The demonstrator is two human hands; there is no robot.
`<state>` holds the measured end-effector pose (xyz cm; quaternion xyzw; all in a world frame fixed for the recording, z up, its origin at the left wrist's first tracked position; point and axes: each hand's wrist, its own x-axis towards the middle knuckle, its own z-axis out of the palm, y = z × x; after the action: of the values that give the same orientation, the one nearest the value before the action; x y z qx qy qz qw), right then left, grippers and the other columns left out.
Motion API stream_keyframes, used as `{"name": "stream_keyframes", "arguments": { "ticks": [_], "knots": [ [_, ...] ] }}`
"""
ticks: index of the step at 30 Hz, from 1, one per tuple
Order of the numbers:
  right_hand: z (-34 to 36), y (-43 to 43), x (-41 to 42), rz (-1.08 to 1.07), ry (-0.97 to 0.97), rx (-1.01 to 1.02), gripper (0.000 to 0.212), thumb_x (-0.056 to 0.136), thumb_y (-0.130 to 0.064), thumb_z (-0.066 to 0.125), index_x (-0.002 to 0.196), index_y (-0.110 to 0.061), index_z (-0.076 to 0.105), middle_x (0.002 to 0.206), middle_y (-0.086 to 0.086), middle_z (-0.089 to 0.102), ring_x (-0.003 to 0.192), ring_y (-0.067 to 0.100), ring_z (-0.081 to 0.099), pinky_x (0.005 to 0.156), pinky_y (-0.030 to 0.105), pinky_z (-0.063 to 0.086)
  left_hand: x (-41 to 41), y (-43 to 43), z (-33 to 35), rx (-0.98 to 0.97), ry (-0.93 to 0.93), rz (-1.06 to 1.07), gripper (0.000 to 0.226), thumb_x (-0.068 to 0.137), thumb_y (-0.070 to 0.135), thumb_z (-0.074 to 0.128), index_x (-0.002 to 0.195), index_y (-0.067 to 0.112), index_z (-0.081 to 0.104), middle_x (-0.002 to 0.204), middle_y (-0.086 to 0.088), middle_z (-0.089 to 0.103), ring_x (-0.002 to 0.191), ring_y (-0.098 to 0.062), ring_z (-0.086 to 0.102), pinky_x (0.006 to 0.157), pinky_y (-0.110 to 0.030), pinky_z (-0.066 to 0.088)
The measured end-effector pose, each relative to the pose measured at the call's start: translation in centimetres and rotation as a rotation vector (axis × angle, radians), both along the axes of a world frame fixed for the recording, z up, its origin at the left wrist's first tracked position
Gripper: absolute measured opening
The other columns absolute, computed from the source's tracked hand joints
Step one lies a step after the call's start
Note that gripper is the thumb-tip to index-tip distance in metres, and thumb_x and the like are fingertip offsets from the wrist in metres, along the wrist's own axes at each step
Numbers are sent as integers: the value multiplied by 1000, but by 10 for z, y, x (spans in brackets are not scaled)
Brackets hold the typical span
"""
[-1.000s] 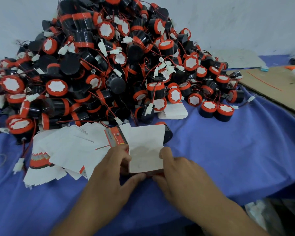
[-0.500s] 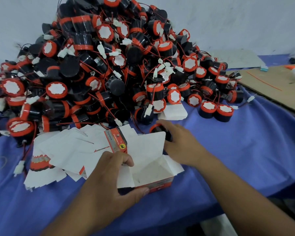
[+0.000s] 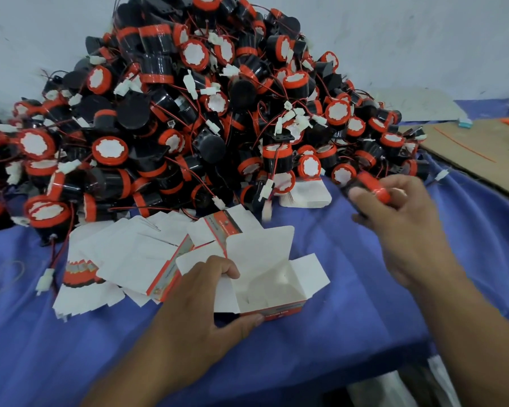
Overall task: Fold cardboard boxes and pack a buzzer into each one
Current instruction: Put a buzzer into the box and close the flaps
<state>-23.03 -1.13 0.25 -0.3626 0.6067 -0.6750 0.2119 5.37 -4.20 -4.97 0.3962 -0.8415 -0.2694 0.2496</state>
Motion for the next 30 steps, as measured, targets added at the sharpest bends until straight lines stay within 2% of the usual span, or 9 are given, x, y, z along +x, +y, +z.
{"name": "stream_keyframes", "arguments": {
  "ticks": [2, 6, 10, 13, 15, 18, 21, 25, 30],
  "knots": [
    [7, 8, -1, 30, -229, -157, 19, 92, -15, 72, 93, -18, 53, 106, 6, 71, 110, 29, 70, 93, 44, 59, -1, -1, 0, 14, -12, -7, 51, 74, 62, 73, 108, 48, 38, 116, 44, 33, 111, 16, 34, 82, -1, 33],
    [13, 18, 19, 326, -427, -345, 19, 84, -20, 72, 96, -16, 58, 111, 11, 74, 110, 32, 70, 92, 38, 57, -4, -2, 1, 46, -40, -12, 55, 73, 69, 70, 110, 56, 31, 118, 48, 29, 114, 19, 31, 82, -2, 37],
    [3, 26, 42, 534, 27, -201, 31, 74, -21, 83, 90, -17, 56, 107, -3, 74, 98, 16, 72, 85, 29, 57, -6, -4, -2, 29, -9, -4, 56, 69, 74, 67, 111, 56, 33, 114, 45, 37, 109, 17, 38, 80, -2, 35],
    [-6, 28, 48, 582, 572, -42, 33, 80, -22, 83, 98, -22, 56, 129, -9, 62, 117, 18, 62, 96, 34, 52, -5, -7, -5, 0, 36, 31, 53, 69, 61, 78, 106, 47, 43, 102, 33, 53, 102, 14, 47, 75, -5, 38],
    [-7, 28, 45, 535, 775, -17, 35, 82, -24, 84, 102, -30, 55, 133, -16, 53, 122, 13, 56, 95, 27, 51, -4, -9, -8, -6, 59, 40, 53, 69, 54, 83, 105, 46, 44, 103, 33, 54, 102, 13, 49, 76, -5, 38],
    [-9, 27, 46, 497, 879, 37, 37, 82, -33, 83, 104, -39, 54, 136, -19, 42, 120, 5, 51, 92, 16, 50, -3, -9, -9, -10, 59, 44, 56, 66, 66, 77, 107, 51, 41, 108, 37, 50, 104, 10, 49, 76, -6, 39],
    [-17, 26, 52, 455, 990, 103, 33, 80, -32, 85, 101, -31, 59, 131, -14, 38, 107, -1, 49, 85, 10, 46, -3, -10, -11, -20, 46, 54, 53, 65, 76, 59, 108, 50, 43, 112, 35, 47, 107, 11, 46, 78, -7, 39],
    [-22, 24, 61, 409, 1006, 112, 26, 82, -31, 83, 95, -23, 62, 117, -12, 41, 94, 4, 49, 78, 16, 48, -2, -11, -10, -113, 90, -21, 29, 84, 62, 53, 106, 44, 52, 112, 26, 50, 105, 1, 51, 82, -9, 38],
    [-23, 20, 67, 390, 1045, 119, 25, 83, -28, 83, 97, -23, 63, 110, -13, 40, 87, 10, 50, 72, 21, 48, 0, -10, -1, -137, 166, -92, 23, 94, 47, 48, 107, 36, 64, 121, 15, 57, 120, -12, 51, 93, -35, 45]
  ]
}}
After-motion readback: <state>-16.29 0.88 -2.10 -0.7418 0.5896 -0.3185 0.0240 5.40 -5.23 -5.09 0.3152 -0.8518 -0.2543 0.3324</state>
